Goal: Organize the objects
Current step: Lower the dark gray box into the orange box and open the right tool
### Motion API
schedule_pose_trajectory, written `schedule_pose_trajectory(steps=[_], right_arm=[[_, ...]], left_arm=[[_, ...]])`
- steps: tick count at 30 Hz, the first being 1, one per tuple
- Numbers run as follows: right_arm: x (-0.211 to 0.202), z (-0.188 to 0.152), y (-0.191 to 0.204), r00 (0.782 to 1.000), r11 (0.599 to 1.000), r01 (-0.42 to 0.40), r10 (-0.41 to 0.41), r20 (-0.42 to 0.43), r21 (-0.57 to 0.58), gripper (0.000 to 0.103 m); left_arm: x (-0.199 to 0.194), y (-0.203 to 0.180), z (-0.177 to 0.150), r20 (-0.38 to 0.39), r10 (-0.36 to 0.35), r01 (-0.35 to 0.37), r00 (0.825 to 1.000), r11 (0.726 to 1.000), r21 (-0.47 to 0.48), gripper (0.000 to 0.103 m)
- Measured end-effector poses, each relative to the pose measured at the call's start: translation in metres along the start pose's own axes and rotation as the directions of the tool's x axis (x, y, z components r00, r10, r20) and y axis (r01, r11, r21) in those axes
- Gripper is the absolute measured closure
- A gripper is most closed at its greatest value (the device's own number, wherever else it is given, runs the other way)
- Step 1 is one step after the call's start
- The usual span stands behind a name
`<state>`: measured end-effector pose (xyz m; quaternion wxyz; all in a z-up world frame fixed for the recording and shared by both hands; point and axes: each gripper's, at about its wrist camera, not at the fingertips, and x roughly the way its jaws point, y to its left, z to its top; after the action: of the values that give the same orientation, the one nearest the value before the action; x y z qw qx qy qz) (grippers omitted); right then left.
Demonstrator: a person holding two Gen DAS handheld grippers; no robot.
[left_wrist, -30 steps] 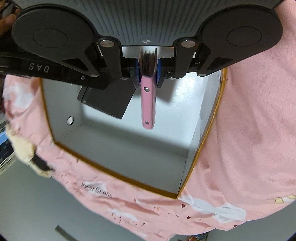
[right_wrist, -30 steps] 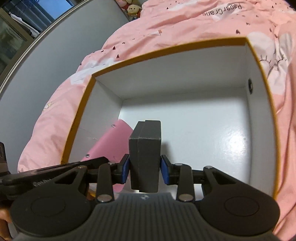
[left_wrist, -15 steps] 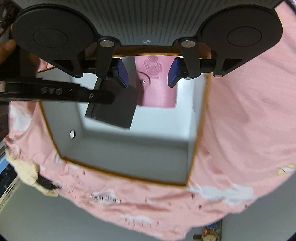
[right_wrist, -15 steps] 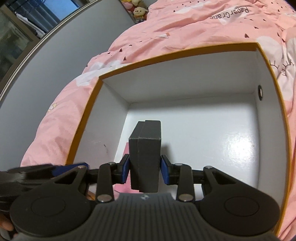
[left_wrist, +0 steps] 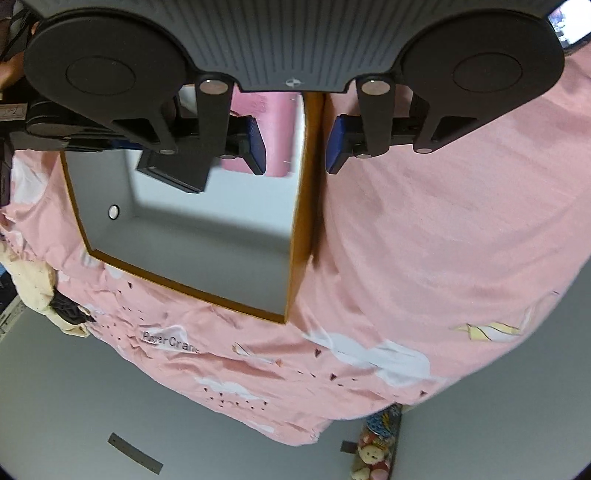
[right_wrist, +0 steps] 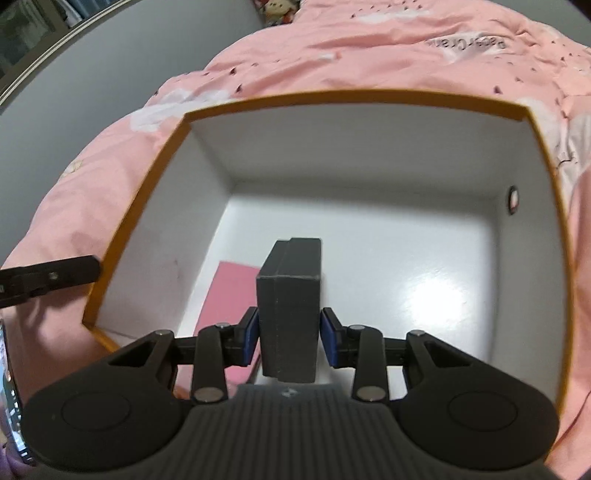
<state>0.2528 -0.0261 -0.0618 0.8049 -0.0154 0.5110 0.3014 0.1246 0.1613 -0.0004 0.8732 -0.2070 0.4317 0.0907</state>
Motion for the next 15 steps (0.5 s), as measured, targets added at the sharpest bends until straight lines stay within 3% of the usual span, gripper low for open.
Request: schedule_pose_trajectory(steps=[4,12,15], right_arm=[[0.007,-0.003,0.007,0.995,0.995,-0.092,0.094,-0.045,0.032,0.066],[0.001,0.012,0.013,0.996,0.996,-0.085,0.085,-0.025,0.017,0.067],[-0.002,0.028,0.025,1.0,0.997,-0.012,0.013,0.022,-0.074,0.067]], left_arm=[[0.004,0.005,-0.002,-0.009,-0.018,0.018,1.0,1.0,-0.011,0.063],[0.006,0.016,-0.002,-0.015,-0.051,0.051,0.999,0.998,-0.042,0.064],[0.007,0.016,0.0,-0.008,-0.061,0.061,0.998,0.997,-0.053,0.064]])
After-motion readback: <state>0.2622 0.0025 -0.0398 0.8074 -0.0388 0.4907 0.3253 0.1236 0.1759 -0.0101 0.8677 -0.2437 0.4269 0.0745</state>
